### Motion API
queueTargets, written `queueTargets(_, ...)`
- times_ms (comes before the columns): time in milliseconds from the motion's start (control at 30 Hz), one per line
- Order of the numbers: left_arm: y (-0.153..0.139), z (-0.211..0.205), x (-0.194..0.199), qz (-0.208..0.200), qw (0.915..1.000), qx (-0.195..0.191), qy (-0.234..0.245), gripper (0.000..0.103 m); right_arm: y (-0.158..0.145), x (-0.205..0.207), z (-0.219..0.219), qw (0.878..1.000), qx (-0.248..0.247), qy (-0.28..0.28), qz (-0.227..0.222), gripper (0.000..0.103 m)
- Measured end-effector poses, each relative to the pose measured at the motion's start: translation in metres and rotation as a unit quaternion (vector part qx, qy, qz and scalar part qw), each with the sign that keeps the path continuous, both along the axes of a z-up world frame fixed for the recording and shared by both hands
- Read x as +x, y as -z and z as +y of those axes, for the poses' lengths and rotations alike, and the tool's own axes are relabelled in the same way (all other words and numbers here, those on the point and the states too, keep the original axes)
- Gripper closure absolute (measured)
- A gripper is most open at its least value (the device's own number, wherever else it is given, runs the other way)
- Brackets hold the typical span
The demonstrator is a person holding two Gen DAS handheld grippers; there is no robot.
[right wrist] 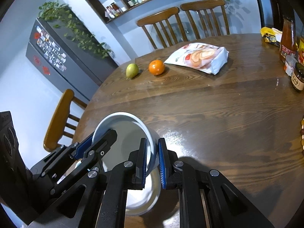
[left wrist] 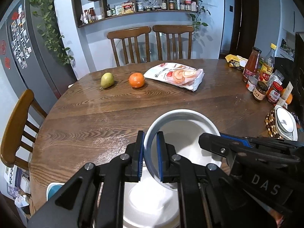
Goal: Organize plates and bowls
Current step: 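Carry the white ramekin with right tool while left tool grips the nested bowls' rim, then lower the ramekin into the nested bowls with right tool while left tool holds them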
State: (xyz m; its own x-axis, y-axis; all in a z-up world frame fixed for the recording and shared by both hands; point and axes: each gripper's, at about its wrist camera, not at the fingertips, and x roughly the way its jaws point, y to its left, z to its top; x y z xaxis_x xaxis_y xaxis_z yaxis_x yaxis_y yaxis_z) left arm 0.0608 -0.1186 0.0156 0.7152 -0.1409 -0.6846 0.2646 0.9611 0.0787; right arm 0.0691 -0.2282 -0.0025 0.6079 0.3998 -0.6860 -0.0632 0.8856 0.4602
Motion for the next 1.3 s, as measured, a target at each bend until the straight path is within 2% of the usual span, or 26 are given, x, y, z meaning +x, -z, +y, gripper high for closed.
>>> queueTargets(733, 0.004, 0.035, -0.022, 0.003, 0.9999, -0.001, -0.016, 0.093, -0.002, -0.024, 0.045, 1.000, -0.008, -0.015, 0.001, 0.088)
queueTargets(1300, 0.019, 0.047, -0.037, 0.026, 0.9995, 0.000, -0.017, 0.093, 0.010, -0.042, 0.061, 1.000, -0.011, -0.016, 0.018, 0.088)
